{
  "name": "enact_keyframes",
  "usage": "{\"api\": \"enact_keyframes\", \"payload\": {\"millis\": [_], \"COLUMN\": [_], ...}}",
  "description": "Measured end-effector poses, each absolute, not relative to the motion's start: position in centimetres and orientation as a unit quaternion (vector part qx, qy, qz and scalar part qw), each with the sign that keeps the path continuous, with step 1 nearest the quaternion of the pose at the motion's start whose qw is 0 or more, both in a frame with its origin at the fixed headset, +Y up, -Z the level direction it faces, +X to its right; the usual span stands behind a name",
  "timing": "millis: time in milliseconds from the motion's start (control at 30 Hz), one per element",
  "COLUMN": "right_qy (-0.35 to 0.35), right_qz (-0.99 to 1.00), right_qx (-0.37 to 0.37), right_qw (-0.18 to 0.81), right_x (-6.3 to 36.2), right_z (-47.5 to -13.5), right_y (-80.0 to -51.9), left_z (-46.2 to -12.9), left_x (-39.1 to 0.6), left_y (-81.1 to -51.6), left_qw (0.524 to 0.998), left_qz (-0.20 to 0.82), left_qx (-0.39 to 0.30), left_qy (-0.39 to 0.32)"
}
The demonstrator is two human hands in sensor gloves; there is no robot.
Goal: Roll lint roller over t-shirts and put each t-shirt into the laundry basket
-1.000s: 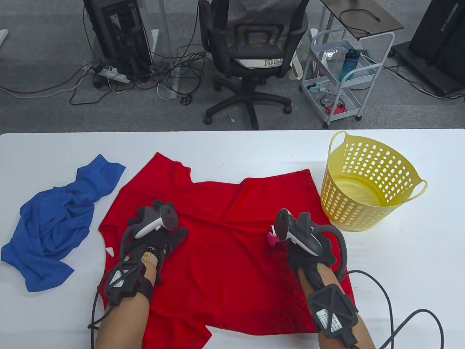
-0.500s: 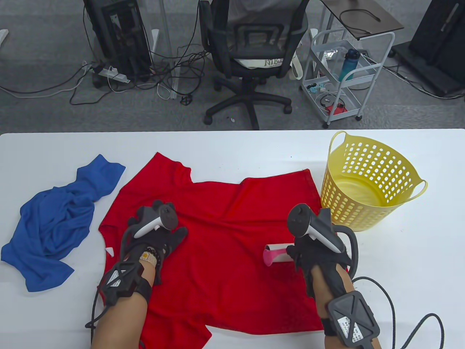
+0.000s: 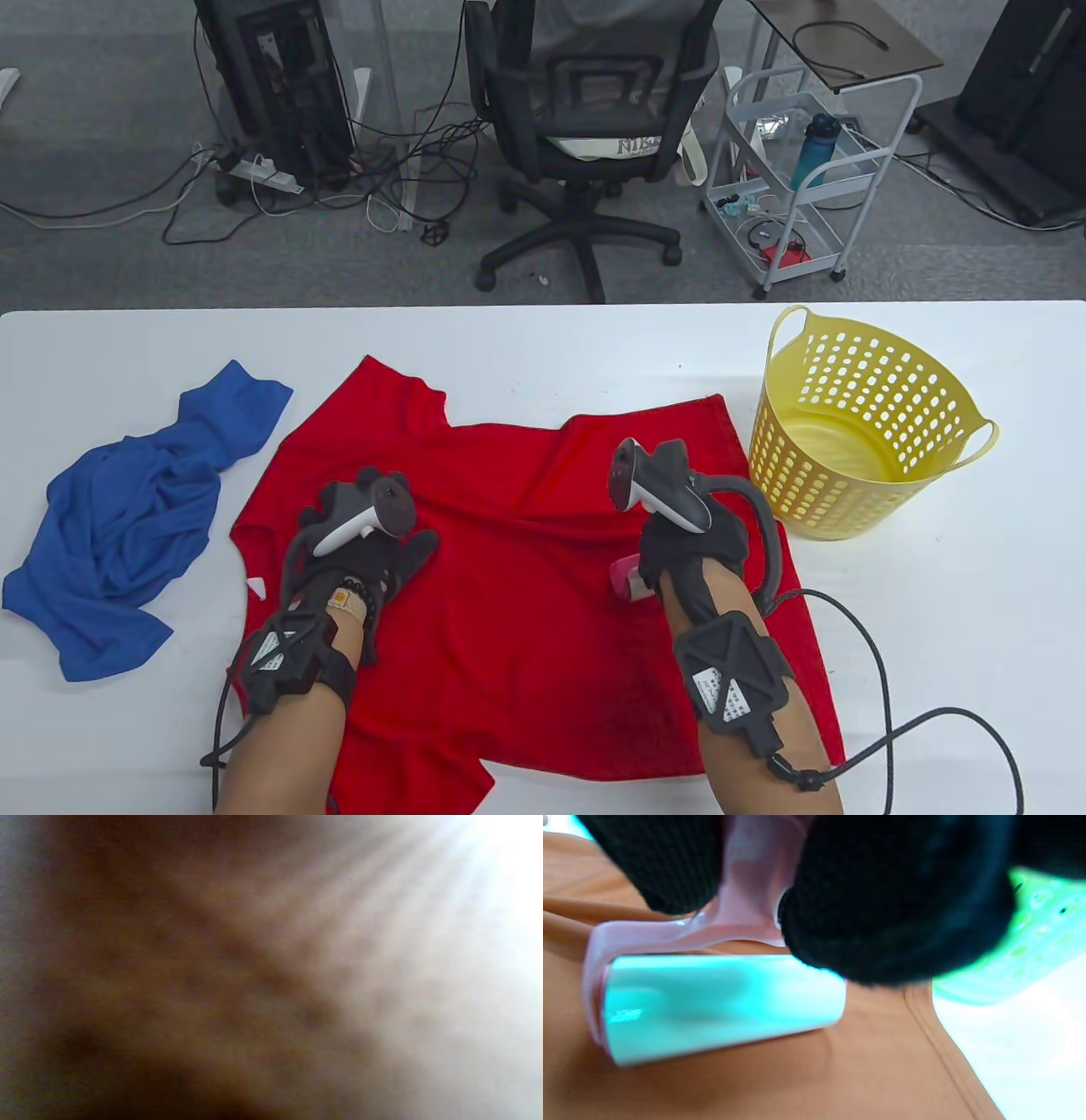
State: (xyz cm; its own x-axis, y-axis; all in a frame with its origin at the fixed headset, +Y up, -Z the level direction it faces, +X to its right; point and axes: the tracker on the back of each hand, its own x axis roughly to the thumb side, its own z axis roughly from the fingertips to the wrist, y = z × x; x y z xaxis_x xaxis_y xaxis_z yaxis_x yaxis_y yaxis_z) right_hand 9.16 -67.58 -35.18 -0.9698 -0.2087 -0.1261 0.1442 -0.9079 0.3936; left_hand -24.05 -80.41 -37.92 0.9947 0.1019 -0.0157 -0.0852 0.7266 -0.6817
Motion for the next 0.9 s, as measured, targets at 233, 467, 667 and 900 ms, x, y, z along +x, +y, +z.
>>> {"api": "enact_keyframes", "payload": {"millis": [233,467,667,900], "right_qy": [-0.100,-0.019,-0.080,-0.154], "right_qz": [-0.990,-0.993,-0.990,-0.983], "right_qx": [0.085,0.114,0.105,0.058], "right_qw": [0.049,0.029,0.048,0.085], "right_x": [10.0,10.0,10.3,13.0], "right_z": [-35.1,-36.5,-34.6,-26.2], "right_y": [-68.6,-70.3,-69.9,-68.8], "left_z": [-37.9,-37.9,-37.9,-37.9], "left_x": [-24.1,-24.1,-24.1,-24.2], "left_y": [-80.4,-80.4,-80.4,-80.3], "left_qw": [0.929,0.929,0.929,0.933], "left_qz": [0.051,0.051,0.052,0.044], "left_qx": [-0.366,-0.366,-0.366,-0.358], "left_qy": [-0.012,-0.011,-0.010,0.004]}}
